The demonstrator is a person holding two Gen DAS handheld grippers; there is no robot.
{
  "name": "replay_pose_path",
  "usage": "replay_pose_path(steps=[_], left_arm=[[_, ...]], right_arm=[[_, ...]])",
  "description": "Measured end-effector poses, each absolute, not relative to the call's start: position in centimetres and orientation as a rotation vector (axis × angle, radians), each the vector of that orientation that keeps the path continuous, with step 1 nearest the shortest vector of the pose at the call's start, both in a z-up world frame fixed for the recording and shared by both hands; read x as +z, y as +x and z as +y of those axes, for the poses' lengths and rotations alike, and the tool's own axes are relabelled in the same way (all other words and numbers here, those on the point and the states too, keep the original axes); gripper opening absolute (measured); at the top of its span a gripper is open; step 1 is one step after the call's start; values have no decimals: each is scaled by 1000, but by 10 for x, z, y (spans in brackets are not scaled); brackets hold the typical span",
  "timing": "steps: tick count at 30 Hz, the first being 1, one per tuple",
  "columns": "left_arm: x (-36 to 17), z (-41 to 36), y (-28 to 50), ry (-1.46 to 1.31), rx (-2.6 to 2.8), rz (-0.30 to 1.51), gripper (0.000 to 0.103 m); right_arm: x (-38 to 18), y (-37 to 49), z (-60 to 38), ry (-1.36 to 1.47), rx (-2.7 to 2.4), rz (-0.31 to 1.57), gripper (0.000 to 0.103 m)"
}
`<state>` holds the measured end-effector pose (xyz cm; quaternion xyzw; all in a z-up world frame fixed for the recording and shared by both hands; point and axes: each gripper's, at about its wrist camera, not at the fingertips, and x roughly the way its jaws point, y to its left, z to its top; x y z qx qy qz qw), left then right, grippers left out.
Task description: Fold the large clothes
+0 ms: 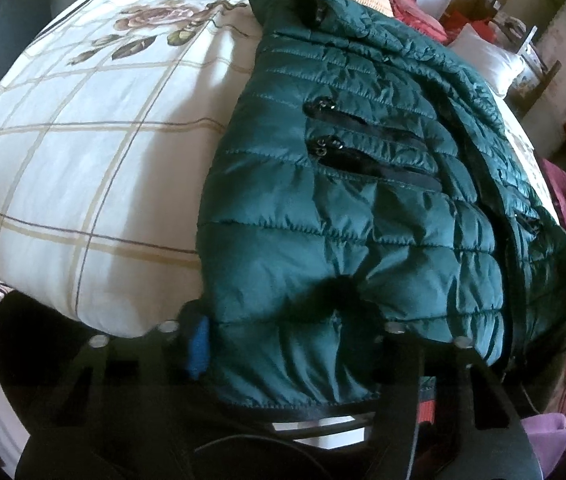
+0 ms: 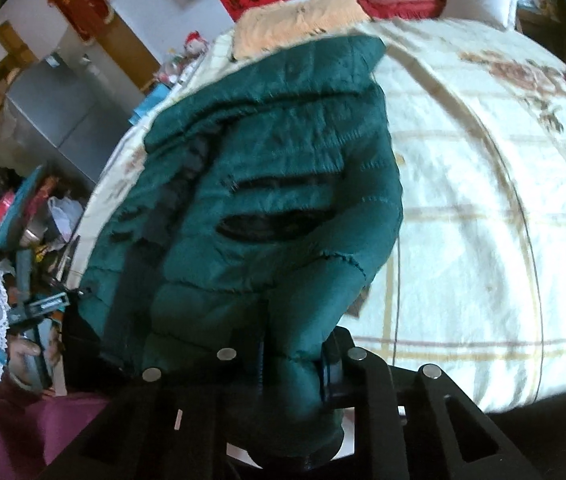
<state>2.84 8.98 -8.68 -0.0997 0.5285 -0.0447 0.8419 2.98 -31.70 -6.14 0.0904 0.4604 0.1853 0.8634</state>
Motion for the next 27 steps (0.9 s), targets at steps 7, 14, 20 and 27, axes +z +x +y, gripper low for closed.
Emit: replay_pose_path(steps=[7,14,20,27], left_arm=[[-74,90,24,-174,-92,1078,23],[-59,88,24,-170,-111,1039,14],[-44,90,30,-187,-125,1001,13],[-9,94,43,-213,-133,898,13]], right_arm=[[-40,37,-314,195,419,906,18],[-26,43,-317,229,430,855,17],[-18,50,-319,246,426,819,17],[-1,66,-319,246,411,776,17]])
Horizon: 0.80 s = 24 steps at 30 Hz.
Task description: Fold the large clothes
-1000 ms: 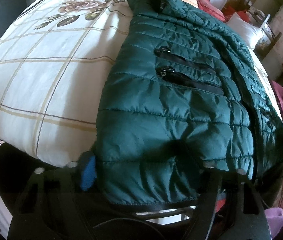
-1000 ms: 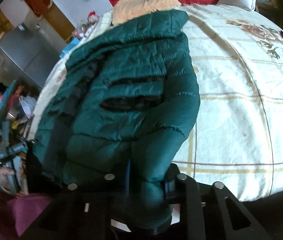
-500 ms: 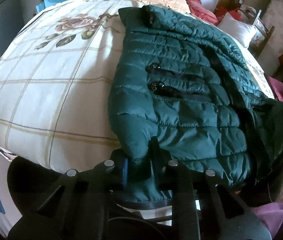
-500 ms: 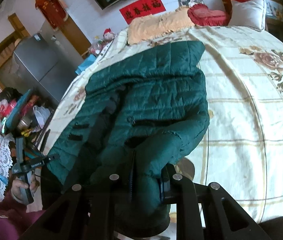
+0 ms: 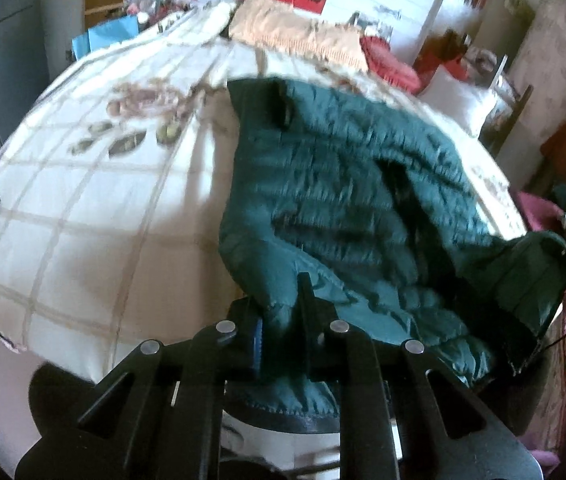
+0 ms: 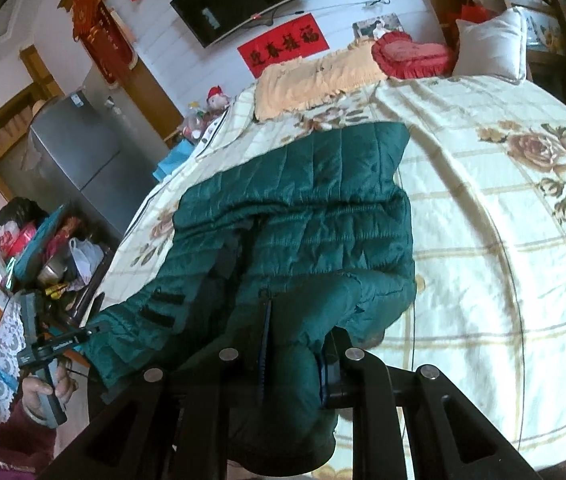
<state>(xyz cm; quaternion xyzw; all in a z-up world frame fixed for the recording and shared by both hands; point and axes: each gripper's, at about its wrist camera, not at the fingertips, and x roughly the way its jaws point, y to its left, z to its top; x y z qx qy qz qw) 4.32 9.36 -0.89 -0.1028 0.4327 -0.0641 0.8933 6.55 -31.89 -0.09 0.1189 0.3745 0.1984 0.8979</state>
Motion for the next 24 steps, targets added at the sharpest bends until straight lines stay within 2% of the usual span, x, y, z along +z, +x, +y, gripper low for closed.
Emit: replay_pose_path(steps=[10,24], left_arm=[[29,100,86,-275,-120,771,13],[47,99,149,-304,-60,732,13]], right_arm=[[23,96,-324,264,379,721,17],[43,146,-328,262,330,673,17]])
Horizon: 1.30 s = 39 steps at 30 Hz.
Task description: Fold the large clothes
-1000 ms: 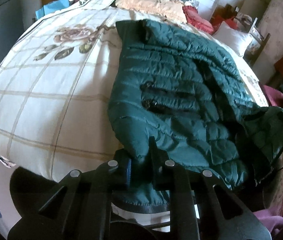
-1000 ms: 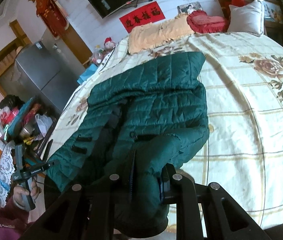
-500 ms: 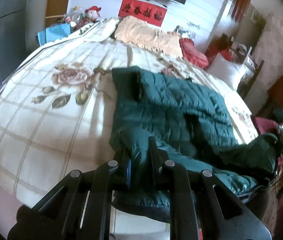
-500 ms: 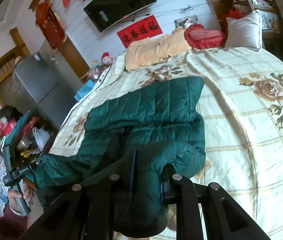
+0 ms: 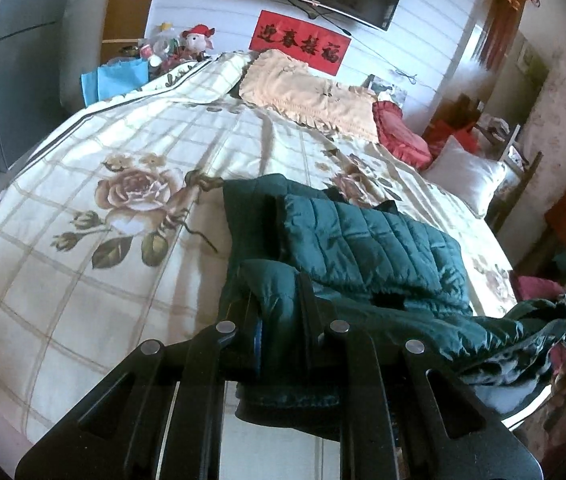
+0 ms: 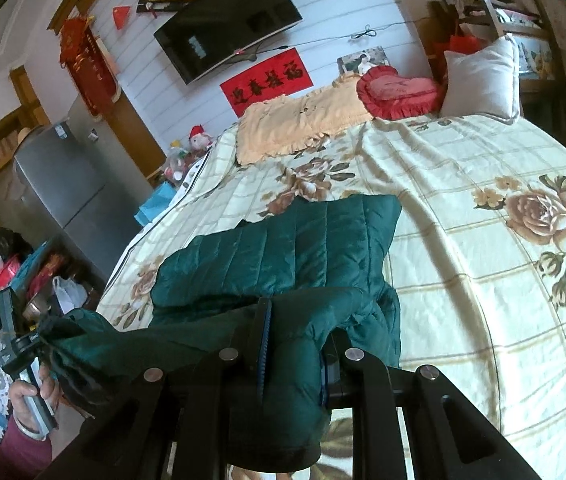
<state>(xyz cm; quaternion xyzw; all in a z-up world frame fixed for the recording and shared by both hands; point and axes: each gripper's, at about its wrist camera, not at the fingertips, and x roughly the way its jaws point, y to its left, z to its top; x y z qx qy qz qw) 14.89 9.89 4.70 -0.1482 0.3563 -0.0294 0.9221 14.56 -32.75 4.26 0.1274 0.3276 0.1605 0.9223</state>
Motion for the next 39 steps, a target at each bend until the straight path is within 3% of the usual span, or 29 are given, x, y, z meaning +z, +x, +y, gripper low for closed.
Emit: replay_pose_path(steps=[39], left_arm=[[38,97,281,-256,74,773,13]], right_arm=[[50,275,-309,118,142,719,17]])
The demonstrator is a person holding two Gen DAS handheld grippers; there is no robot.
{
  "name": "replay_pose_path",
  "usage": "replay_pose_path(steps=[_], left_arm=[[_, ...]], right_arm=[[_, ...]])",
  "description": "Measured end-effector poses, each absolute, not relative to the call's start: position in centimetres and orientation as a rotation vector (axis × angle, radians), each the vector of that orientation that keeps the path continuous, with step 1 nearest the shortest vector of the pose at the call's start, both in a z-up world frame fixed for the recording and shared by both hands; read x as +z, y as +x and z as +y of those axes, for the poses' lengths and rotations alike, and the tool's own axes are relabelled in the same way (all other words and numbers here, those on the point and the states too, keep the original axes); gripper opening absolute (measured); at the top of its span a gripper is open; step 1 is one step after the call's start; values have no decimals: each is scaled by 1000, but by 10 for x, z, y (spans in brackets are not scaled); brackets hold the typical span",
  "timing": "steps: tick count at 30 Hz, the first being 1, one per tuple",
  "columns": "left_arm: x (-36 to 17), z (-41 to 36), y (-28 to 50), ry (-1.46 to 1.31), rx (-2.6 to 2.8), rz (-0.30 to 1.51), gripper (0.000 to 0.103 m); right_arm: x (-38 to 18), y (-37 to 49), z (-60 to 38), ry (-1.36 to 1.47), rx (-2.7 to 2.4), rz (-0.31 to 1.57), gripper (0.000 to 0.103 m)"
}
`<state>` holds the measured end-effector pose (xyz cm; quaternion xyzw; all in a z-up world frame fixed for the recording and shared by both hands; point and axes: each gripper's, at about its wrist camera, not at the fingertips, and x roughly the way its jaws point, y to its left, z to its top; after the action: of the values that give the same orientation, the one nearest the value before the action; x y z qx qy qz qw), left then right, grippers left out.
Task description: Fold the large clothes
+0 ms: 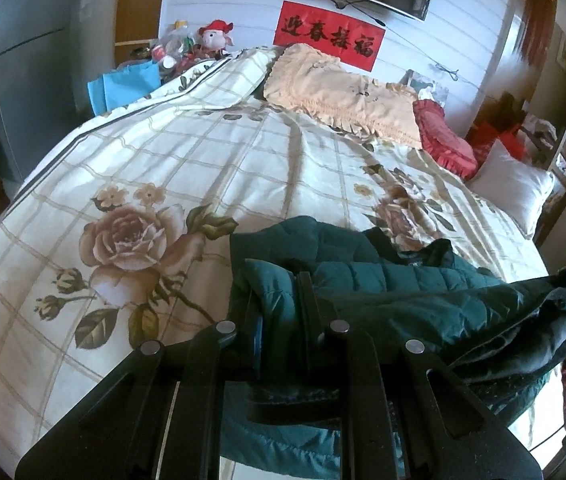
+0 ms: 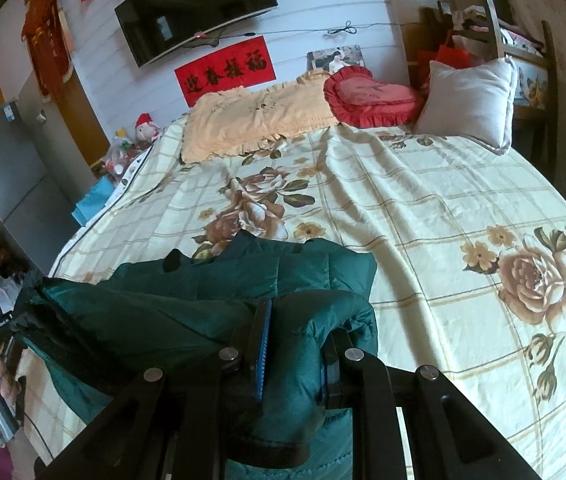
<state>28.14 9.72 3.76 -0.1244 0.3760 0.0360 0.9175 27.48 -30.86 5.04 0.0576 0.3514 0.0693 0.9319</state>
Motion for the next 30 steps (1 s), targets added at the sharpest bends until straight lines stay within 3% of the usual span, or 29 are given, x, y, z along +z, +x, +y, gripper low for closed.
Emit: replay_pose_path(steps=[30], left_arm=[[-13,104,365,-358,98,869,17]], right_arm=[[-11,373,-321,242,61,861,18]])
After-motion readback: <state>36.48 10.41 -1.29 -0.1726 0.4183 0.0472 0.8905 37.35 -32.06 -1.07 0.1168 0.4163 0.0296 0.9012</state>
